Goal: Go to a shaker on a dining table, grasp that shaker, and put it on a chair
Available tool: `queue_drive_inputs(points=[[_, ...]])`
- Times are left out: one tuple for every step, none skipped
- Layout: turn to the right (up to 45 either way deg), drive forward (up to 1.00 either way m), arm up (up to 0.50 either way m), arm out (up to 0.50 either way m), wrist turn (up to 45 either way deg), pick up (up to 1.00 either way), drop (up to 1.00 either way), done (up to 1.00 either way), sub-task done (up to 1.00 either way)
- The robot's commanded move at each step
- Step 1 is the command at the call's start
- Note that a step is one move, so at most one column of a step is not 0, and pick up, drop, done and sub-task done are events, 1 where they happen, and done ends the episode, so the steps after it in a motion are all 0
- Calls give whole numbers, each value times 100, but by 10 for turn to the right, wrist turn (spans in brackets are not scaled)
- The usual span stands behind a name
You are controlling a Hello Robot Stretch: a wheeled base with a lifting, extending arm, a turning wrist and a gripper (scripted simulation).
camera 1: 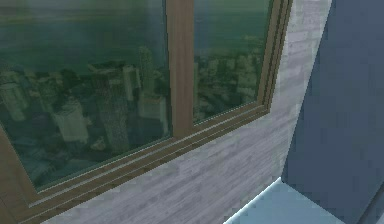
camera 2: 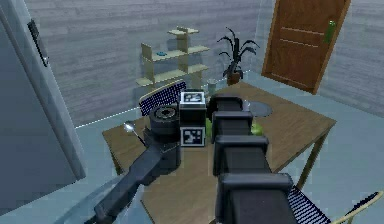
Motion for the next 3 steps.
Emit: queue_drive_inputs(points=[[0, 0, 0, -12, 0, 0, 0, 0, 0], [-450, 0, 0, 0, 0, 0, 0, 0, 0], [-150, 0, 0, 0, 0, 0, 0, 0, 0]])
